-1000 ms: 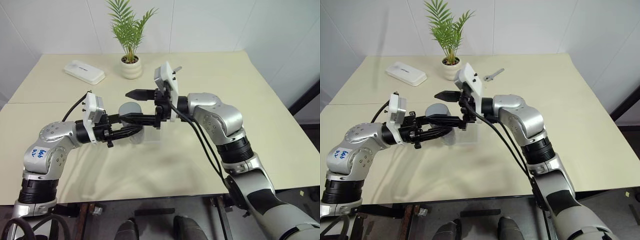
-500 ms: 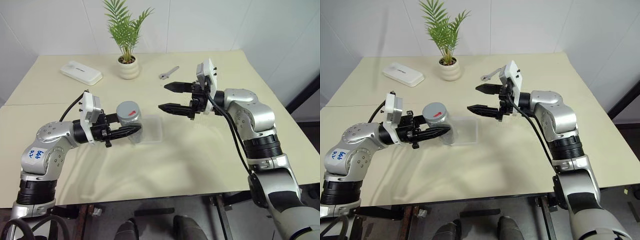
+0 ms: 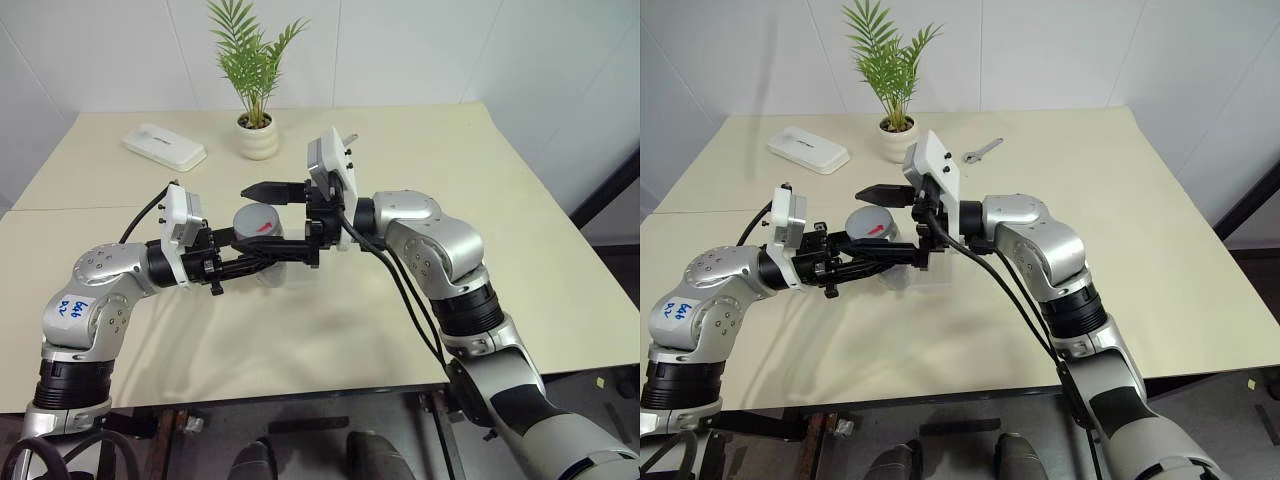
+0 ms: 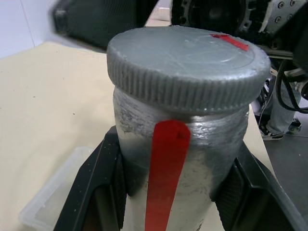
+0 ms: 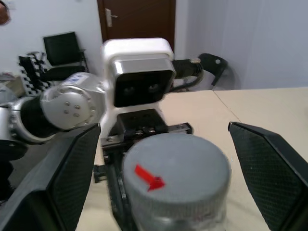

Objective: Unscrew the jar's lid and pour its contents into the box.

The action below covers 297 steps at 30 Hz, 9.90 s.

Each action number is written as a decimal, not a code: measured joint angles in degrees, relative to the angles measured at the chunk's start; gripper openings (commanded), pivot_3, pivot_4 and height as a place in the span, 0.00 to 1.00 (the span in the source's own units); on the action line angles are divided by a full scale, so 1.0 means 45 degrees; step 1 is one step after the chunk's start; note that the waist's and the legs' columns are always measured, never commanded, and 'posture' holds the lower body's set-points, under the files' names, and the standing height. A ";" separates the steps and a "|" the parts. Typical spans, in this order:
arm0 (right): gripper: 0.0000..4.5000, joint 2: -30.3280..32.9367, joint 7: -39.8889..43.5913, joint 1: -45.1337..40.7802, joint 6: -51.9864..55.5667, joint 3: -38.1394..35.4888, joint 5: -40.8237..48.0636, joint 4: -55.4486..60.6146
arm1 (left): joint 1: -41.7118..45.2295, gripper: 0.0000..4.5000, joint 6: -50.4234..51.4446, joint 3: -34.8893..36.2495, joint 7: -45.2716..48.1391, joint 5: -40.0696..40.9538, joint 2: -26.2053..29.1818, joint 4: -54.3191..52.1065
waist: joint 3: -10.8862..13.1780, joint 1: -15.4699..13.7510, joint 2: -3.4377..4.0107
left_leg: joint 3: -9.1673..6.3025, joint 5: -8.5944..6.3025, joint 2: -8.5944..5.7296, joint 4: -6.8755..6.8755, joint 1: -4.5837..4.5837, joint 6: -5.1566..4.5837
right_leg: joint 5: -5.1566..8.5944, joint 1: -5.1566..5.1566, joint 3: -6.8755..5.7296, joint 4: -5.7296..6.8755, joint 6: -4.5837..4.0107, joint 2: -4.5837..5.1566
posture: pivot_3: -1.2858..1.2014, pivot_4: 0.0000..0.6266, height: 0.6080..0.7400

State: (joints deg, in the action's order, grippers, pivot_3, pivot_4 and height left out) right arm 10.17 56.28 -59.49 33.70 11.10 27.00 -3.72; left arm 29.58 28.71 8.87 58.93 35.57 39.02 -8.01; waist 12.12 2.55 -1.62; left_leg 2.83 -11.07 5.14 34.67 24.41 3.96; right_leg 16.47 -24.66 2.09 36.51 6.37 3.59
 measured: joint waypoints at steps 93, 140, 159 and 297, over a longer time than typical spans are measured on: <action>0.99 0.1162 0.1492 -0.0528 -0.1680 0.0311 -0.0653 -0.1707 | 0.0280 0.43 -0.0005 -0.0374 0.0190 -0.0424 0.0025 0.0530 | 0.0002 0.0123 -0.0003 | 0.0027 -0.0022 0.0015 0.0010 0.0001 -0.0009 | 0.0000 -0.0015 0.0027 0.0002 0.0000 -0.0014 | 0.52 0.24 1.00; 0.99 0.0585 0.1765 -0.0682 -0.0502 0.0460 -0.0284 -0.1195 | 0.0205 0.43 -0.0223 -0.0247 0.0414 -0.0450 0.0044 0.0395 | 0.0002 0.0118 -0.0003 | 0.0031 -0.0026 0.0019 0.0013 0.0002 -0.0010 | 0.0000 -0.0017 0.0027 0.0002 0.0000 -0.0016 | 0.52 0.24 1.00; 0.63 0.0354 -0.0080 -0.0523 0.2035 -0.3176 0.3777 0.0447 | -0.0263 0.43 -0.0343 -0.0180 0.0243 -0.0384 -0.0020 0.0179 | -0.0001 0.0086 -0.0007 | 0.0030 -0.0032 0.0023 0.0012 0.0000 -0.0012 | 0.0000 -0.0006 0.0025 -0.0007 -0.0001 -0.0013 | 0.52 0.24 1.00; 1.00 0.5188 0.0918 0.7078 -0.4333 -0.2185 -0.0208 0.2309 | -0.7910 1.00 -0.5377 0.5128 -0.6582 -0.4108 0.0624 0.2411 | -0.0073 -0.0135 -0.0151 | 0.0339 -0.0197 0.0098 0.0107 -0.0062 -0.0007 | -0.0005 -0.0010 0.0246 -0.0159 -0.0155 -0.0035 | 0.52 0.24 1.00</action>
State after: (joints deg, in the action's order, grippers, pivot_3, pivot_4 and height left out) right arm 33.51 60.41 -27.63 14.20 1.27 26.07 6.67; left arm -6.02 4.52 31.94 29.31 17.08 41.83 2.84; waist 11.79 1.95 -2.30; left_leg 4.36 -11.96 5.58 35.15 24.13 3.93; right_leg 16.45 -24.71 3.20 35.79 5.67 3.43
